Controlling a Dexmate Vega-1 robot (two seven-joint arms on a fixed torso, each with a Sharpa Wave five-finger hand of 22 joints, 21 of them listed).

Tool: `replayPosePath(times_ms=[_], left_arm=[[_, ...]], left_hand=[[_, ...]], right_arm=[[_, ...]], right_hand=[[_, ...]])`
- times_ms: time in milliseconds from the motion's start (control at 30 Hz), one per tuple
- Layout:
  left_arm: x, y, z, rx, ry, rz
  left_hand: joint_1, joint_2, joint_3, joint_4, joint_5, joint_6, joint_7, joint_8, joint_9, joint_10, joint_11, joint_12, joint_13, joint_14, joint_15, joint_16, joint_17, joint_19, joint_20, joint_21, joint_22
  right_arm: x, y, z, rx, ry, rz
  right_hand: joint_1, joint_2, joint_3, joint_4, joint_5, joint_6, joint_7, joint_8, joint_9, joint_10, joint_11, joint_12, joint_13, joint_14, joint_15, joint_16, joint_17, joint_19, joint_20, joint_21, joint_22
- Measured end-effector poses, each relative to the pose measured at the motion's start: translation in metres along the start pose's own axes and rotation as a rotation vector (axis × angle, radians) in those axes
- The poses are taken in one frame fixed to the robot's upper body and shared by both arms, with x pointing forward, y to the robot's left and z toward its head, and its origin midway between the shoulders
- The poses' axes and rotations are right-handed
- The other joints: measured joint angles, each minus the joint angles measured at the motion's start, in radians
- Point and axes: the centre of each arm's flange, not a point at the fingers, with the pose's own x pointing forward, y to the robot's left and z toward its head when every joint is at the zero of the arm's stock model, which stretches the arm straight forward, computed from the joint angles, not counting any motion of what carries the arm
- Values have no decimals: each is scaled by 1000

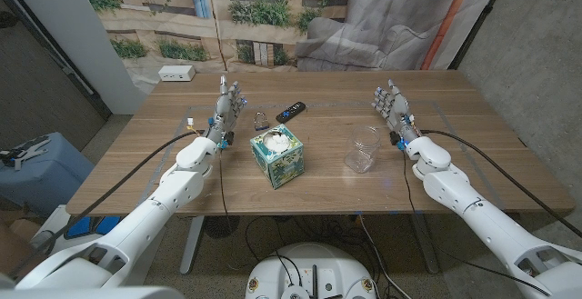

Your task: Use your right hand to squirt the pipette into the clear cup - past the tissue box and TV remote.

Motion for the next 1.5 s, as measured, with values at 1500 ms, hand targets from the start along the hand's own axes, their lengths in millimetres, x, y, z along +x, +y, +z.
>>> replayPosePath(times_ms=[1500], left_arm=[[0,0,0,0,0,0]], left_hand=[[0,0,0,0,4,0,0,0,0,-2,-2,0,0,0,0,0,0,0,0,0,0]], right_arm=[[-1,-11,50,-456,-105,39]], right_hand=[[57,9,33,-42,8,27,-9,8,0,12,-5,0,-3,16,-20,0,-45,12,-13,8,0]])
